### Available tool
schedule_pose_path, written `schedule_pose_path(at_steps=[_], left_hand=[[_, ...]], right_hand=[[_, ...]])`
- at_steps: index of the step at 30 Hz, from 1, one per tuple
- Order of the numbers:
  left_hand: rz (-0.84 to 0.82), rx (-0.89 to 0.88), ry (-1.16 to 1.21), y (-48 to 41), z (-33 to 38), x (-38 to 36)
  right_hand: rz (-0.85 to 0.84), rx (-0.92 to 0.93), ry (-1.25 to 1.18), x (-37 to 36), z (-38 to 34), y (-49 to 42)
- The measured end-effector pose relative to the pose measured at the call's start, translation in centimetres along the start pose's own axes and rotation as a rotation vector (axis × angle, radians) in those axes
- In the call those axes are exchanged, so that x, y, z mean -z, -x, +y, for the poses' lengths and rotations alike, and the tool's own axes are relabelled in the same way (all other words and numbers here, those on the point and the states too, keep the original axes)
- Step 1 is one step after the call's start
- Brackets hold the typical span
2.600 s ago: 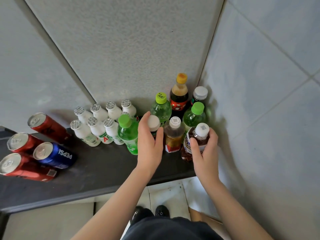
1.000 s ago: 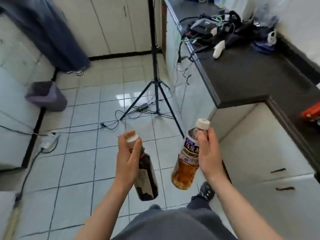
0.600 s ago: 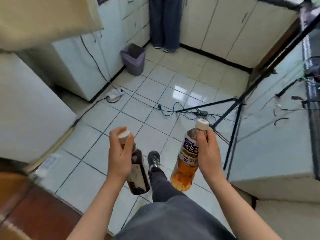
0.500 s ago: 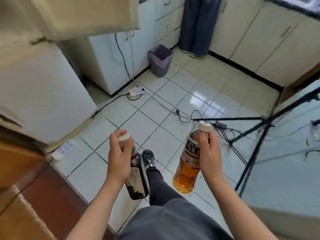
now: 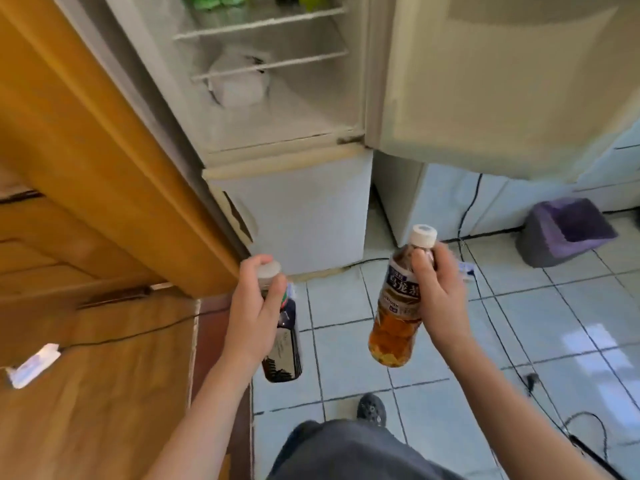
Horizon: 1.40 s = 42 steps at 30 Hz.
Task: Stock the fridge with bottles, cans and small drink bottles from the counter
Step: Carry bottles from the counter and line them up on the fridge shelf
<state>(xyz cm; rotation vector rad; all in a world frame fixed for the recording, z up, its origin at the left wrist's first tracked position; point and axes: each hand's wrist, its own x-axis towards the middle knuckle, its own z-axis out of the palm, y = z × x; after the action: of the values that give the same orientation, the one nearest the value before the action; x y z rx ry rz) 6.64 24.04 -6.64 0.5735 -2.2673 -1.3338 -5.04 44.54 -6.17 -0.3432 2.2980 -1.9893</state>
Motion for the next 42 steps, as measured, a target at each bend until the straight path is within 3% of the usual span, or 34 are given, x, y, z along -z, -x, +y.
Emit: schedule_pose_path(at_steps=[6,11,18,26,35,42], left_hand=[[0.205,0.040,0.049,-4.5,-1.8,2.4],[0.136,0.050,0.031,-9.6,-4.6,3.8],[0.070,-0.152,0.006,-23.6,-5.2,5.8],[0.157,-0.547,0.106,-42.5,0.8,10.3],[0.302,-0.735,0.284,-56.0,5.9,11.9],[0.508,-0.704,0.125,-63.8,8.5,11.7]], right_hand=[[-0.193,0.089,-0.001,-6.2,-1.7,-6.6],[-0.249,0.069,-0.027,-11.6,-1.4,-10.9],[-0.195,0.091,-0.056,-18.7,-2.9,-19.9],[-0.007,0.334,-0.127,-26.2,-10.8,-33.2],[0.094,0.644,-0.283,-31.7,-19.4,-45.7],[0.036,0.743,-0.324,-35.7,-22.8,-53.9]])
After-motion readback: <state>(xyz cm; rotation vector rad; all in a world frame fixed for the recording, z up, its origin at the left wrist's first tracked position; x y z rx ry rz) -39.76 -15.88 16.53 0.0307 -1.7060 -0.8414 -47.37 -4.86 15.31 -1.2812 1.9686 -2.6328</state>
